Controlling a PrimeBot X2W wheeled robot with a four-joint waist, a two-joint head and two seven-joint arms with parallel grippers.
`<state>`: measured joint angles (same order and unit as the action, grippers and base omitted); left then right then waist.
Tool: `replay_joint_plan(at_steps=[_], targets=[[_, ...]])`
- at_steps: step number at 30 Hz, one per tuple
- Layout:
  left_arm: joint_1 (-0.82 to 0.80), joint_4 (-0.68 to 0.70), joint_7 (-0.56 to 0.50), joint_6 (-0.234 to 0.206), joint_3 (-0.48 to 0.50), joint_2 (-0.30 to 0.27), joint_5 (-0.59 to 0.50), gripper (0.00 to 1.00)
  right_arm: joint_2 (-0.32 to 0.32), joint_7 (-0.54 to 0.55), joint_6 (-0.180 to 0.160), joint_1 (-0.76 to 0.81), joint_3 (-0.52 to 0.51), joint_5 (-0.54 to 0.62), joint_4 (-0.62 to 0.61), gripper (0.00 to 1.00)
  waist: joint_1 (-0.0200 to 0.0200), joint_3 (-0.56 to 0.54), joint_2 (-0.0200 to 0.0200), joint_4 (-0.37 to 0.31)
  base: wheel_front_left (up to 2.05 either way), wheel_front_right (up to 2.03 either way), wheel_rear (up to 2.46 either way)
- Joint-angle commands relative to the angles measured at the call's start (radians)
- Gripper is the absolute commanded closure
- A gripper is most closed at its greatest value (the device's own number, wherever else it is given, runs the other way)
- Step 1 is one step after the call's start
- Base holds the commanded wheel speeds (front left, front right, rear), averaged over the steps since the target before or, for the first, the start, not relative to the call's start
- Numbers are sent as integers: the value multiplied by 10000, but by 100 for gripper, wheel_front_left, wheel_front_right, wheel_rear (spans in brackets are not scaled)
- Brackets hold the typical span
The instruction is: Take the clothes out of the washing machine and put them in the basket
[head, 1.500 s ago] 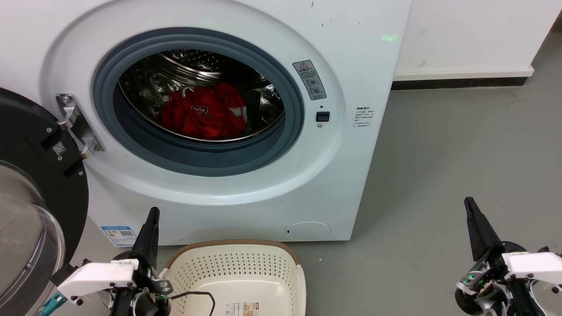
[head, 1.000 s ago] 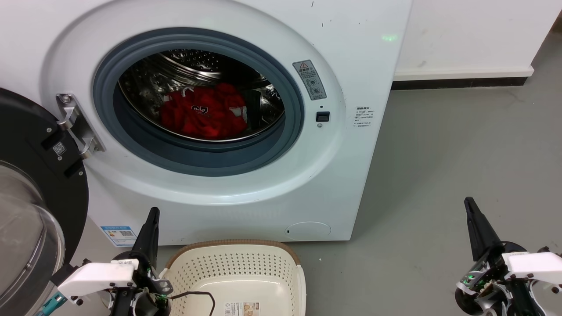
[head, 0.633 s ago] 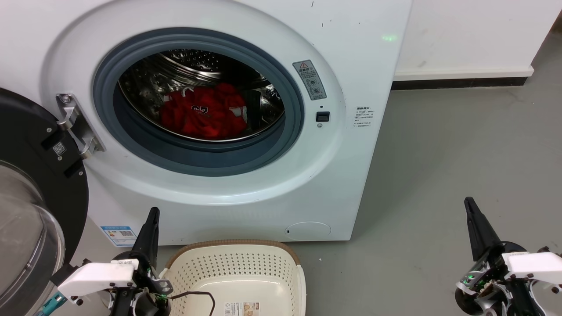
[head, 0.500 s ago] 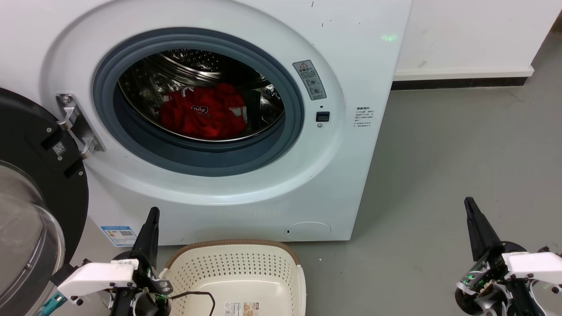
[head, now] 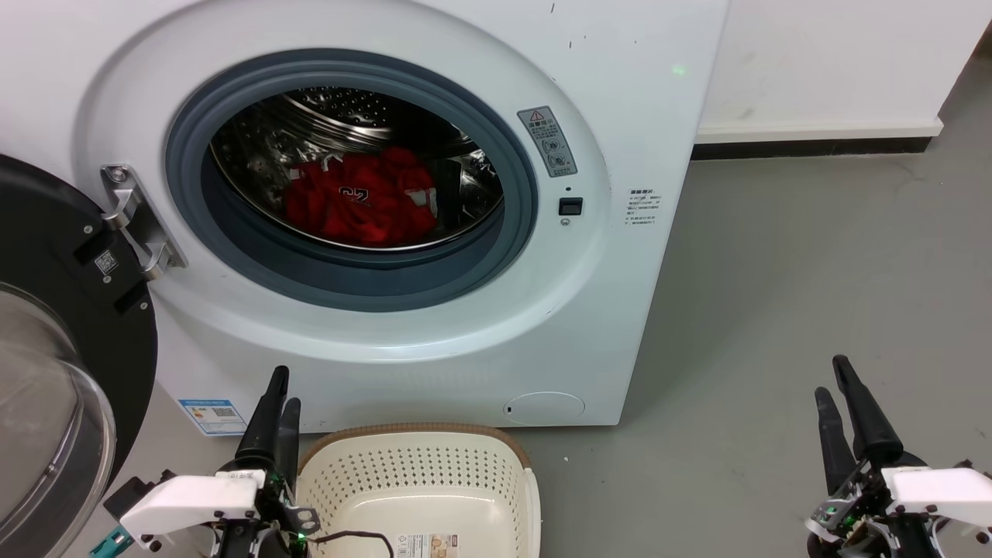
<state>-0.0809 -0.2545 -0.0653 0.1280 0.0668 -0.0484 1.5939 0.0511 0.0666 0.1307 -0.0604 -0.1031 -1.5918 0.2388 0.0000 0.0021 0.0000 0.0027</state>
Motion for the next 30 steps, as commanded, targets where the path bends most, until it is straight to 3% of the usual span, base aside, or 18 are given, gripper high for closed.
replay_joint_plan(at_steps=[1, 9, 30], targets=[[-209, 271, 121, 13, -74, -20, -167, 0, 9, -119, 2, -35, 33, 197, -277, 0, 0, -4, 0, 8, 0, 0, 0], [-126, 631, 481, 16, -211, -21, -1288, 0, 7, -482, 2, 200, 82, 1373, -677, 0, 0, -33, 0, 65, 0, 0, 0], [-79, 1158, 1327, -135, -672, -23, -5769, 0, 3, -1332, 1, 775, 236, 7379, -1830, 0, 0, -96, 0, 151, 0, 0, 0]])
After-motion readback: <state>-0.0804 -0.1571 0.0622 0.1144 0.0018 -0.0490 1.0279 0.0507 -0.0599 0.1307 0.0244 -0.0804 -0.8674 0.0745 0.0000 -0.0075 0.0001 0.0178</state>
